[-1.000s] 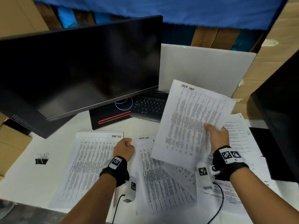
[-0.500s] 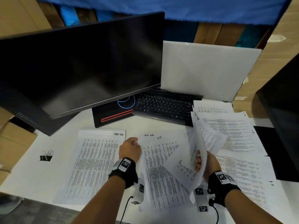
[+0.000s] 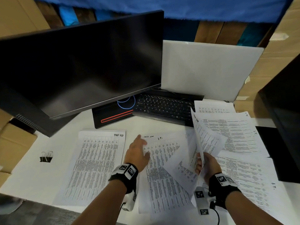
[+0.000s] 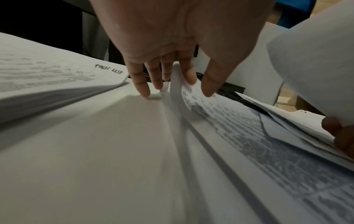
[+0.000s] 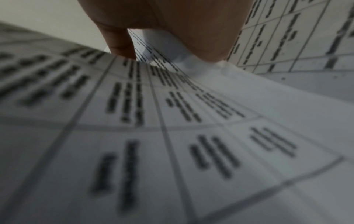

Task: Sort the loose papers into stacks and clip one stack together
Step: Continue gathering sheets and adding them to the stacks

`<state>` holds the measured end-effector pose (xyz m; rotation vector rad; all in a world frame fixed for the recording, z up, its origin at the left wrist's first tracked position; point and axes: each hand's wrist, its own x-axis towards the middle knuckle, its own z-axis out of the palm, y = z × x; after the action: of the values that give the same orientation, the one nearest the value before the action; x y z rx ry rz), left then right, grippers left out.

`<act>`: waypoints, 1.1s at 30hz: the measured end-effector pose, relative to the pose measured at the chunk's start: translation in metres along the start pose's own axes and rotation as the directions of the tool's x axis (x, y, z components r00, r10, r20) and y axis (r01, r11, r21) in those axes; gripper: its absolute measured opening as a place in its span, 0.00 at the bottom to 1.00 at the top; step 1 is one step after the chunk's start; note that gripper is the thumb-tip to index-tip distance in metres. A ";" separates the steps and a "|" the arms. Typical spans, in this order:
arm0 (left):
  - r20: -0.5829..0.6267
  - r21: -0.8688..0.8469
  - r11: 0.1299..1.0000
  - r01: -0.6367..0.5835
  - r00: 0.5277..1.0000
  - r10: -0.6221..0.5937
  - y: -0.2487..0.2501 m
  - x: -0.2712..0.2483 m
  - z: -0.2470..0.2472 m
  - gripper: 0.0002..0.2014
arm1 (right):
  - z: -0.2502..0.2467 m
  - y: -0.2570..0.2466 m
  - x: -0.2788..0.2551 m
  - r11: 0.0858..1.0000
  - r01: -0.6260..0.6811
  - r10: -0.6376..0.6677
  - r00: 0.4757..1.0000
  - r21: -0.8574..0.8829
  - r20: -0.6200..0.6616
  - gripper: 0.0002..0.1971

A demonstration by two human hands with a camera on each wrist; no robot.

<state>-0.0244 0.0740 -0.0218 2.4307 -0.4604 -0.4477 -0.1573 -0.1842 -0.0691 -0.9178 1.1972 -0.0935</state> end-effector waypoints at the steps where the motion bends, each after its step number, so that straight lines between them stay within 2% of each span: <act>1: -0.021 -0.075 0.997 0.013 1.000 -0.014 0.001 0.002 -0.002 0.26 | 0.000 0.000 0.001 1.000 -0.006 0.006 1.000 -0.009 -0.004 0.14; 3: -0.068 -0.161 0.986 0.044 0.996 -0.056 0.003 0.009 -0.005 0.36 | -0.002 0.002 0.004 1.000 -0.008 0.008 1.000 -0.013 0.001 0.15; 5: -0.058 -0.085 0.993 0.079 0.995 -0.084 0.004 0.017 -0.006 0.37 | -0.004 0.004 0.008 1.000 -0.012 0.012 1.000 -0.011 -0.010 0.20; 8: -0.017 0.219 0.972 0.087 0.996 -0.085 0.004 0.026 -0.007 0.33 | -0.003 0.004 0.009 1.000 -0.011 0.011 1.000 -0.016 -0.007 0.19; 11: 0.010 0.362 0.929 0.071 0.997 -0.080 0.003 0.029 -0.007 0.29 | -0.002 0.002 0.005 1.000 -0.003 0.004 1.000 -0.015 0.016 0.14; 15: -0.043 0.386 0.922 0.006 0.999 0.012 -0.004 0.031 -0.007 0.24 | -0.004 0.005 0.011 0.999 0.011 -0.010 0.999 -0.031 0.035 0.18; 20: -0.122 0.331 0.944 -0.020 0.991 0.064 -0.006 0.024 -0.007 0.14 | -0.006 0.011 0.025 0.995 0.056 -0.055 0.998 -0.083 0.006 0.32; 23: -0.114 0.242 0.970 -0.022 0.992 0.051 -0.001 0.022 -0.007 0.08 | -0.008 0.012 0.027 0.995 0.057 -0.057 0.998 -0.087 -0.002 0.37; 25: -0.068 0.072 0.997 0.030 0.997 -0.025 0.002 0.021 -0.006 0.04 | -0.014 0.016 0.034 0.995 0.073 -0.073 0.997 -0.069 0.008 0.41; 27: -0.008 -0.126 0.985 0.116 0.993 -0.118 0.002 0.020 -0.005 0.05 | -0.007 0.009 0.018 0.992 0.118 -0.117 0.993 -0.053 0.025 0.40; 30: -0.050 -0.332 0.932 0.143 0.984 -0.169 0.005 0.018 -0.007 0.05 | 0.018 -0.016 -0.030 0.967 0.241 -0.239 0.970 -0.087 0.039 0.27; 32: -0.153 -0.406 0.912 0.056 0.980 -0.128 0.018 0.015 -0.017 0.07 | 0.028 -0.029 -0.048 0.942 0.325 -0.321 0.945 -0.081 0.060 0.14; 33: -0.208 -0.465 0.885 0.002 0.972 -0.111 0.028 0.014 -0.025 0.11 | 0.032 -0.037 -0.057 0.923 0.374 -0.368 0.926 -0.090 0.082 0.11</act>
<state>-0.0080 0.0598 0.0118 1.9985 -0.1557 -0.2576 -0.1395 -0.1607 0.0002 -1.2252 0.9637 -0.3069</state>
